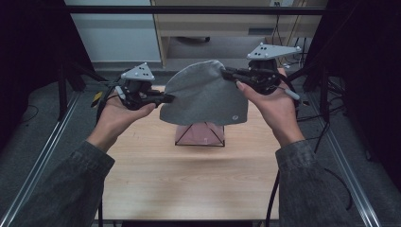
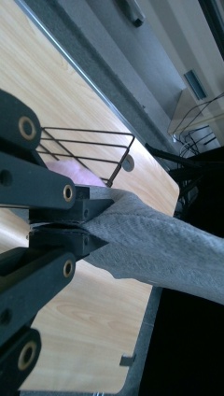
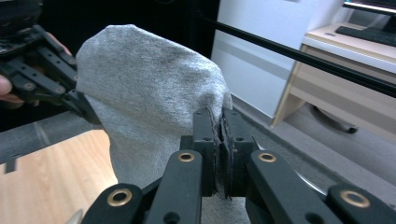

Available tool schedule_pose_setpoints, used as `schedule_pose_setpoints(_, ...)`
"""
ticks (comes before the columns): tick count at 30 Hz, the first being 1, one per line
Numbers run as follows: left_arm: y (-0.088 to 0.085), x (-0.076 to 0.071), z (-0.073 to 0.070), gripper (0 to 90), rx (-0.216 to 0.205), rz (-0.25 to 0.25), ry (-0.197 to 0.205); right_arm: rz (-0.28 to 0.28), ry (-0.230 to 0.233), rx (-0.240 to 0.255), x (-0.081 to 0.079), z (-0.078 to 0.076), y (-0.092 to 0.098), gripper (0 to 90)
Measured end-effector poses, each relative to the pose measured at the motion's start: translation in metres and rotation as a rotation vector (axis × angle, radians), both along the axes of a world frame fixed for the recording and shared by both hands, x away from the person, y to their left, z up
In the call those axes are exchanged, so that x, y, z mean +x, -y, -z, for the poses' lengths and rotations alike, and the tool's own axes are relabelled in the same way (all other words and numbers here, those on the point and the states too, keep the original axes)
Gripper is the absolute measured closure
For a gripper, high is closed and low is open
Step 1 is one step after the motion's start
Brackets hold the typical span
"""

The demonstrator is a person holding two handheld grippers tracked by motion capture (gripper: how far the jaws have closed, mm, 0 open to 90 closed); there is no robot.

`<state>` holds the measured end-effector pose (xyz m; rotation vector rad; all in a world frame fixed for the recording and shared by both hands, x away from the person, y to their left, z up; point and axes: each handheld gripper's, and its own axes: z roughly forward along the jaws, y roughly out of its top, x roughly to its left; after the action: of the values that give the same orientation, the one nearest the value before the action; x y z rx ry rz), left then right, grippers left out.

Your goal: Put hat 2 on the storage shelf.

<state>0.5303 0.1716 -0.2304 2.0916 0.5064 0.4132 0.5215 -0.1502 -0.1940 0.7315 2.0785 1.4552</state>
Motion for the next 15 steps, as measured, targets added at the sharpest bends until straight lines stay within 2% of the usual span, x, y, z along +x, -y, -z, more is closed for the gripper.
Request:
schedule_pose_setpoints(7,0.004,0.014,-0.007,87.8,-0.019,-0.023,0.021,0.048,0.026,0.040,0.014,-0.003,0.002,86.1)
schedule_pose_setpoints(12,0.008,0.021,-0.011,87.8,-0.013,-0.041,0.037,0.069,0.022,0.065,0.026,-0.001,0.004,86.1)
schedule_pose_setpoints(15,0.010,0.028,-0.012,87.8,-0.024,-0.059,0.057,0.079,0.026,0.077,0.031,0.001,0.006,86.1)
